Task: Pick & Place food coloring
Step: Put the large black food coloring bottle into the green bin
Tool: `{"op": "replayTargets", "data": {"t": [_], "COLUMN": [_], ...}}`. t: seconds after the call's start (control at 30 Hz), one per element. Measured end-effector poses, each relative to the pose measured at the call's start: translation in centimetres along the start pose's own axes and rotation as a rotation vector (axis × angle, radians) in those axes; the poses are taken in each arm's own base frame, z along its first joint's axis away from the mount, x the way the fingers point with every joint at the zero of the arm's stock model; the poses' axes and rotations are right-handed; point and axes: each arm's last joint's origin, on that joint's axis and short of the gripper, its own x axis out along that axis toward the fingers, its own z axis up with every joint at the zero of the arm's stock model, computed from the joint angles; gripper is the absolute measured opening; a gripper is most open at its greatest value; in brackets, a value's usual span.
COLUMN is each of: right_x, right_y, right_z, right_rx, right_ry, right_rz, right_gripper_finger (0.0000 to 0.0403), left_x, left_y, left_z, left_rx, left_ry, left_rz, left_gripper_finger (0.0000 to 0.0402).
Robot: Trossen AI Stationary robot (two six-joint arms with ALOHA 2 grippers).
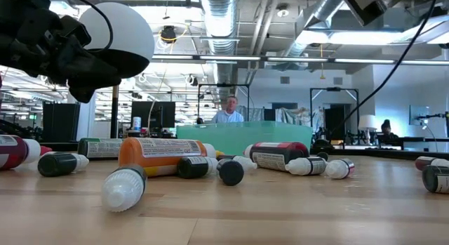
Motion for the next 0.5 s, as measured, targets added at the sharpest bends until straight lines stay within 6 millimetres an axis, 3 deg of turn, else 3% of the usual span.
{"op": "replayTargets", "data": {"t": [0.3, 0.5], "right_x": [3.0, 5.4], "right_y": [0.5, 1.0], "right_z": [-2.9, -3.5], "right_rx": [0.064, 0.086], "right_ry": [-0.005, -0.043], "right_rz": [0.004, 0.045], "right_gripper_finger": [0.0118, 0.0118], "left_x": [0.0, 0.0], "left_y": [0.0, 0.1], "left_z": [0.0, 0.0], "left_rx": [0.0, 0.0], "left_ry": [-0.004, -0.009], "left_rz": [0.013, 0.026], "left_gripper_finger": [0.0138, 0.0138]}}
